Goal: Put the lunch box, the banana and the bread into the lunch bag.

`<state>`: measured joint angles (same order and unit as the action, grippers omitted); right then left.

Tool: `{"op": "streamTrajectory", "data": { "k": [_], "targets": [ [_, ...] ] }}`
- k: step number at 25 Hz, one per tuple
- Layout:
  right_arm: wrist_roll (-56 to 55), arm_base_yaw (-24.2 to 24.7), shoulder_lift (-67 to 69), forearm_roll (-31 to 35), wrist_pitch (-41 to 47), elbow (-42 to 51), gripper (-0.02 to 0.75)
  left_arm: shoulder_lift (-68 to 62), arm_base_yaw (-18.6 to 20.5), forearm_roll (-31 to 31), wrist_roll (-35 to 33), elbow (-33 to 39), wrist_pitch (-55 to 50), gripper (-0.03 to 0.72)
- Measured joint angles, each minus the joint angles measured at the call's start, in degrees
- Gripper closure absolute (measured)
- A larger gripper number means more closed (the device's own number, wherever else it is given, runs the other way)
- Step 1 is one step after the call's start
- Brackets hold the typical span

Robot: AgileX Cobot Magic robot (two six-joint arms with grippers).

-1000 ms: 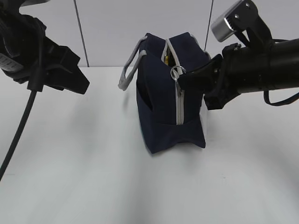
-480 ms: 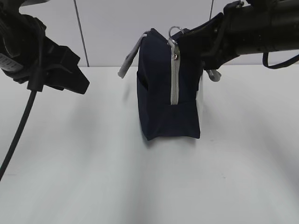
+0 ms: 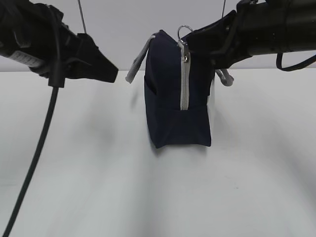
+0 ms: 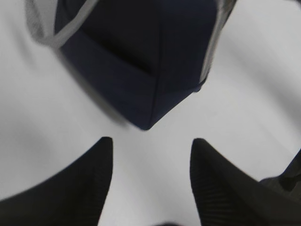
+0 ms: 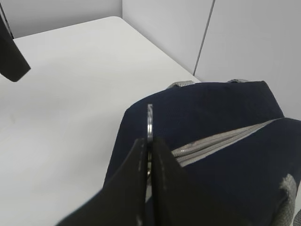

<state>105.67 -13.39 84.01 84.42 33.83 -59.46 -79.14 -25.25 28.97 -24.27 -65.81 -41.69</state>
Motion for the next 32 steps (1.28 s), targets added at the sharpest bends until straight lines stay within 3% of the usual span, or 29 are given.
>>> {"op": "streamTrajectory", "data": {
  "k": [8,12,17,26,29,32],
  "targets": [
    [-0.45,0.00,1.91,0.10,1.75,-0.07,0.738,-6.20,0.00,36.60,-40.77,5.80,7.62,0.307],
    [-0.80,0.00,2.78,0.24,2.53,-0.07,0.738,-10.96,0.00,50.16,-51.77,5.92,8.98,0.304],
    [-1.04,0.00,3.10,0.49,3.20,-0.07,0.738,-14.57,0.00,56.52,-58.05,5.97,9.55,0.298],
    [-1.41,0.00,3.10,0.49,3.58,-0.12,0.738,-17.59,0.00,58.39,-59.76,5.97,9.88,0.316],
    [-1.82,0.00,3.10,0.49,3.58,-0.12,0.738,-18.44,0.00,58.74,-59.76,5.97,9.55,0.389],
    [-2.18,0.00,3.10,0.49,3.58,-0.12,0.738,-18.92,0.00,59.30,-59.76,5.97,8.89,0.533]
  ]
}}
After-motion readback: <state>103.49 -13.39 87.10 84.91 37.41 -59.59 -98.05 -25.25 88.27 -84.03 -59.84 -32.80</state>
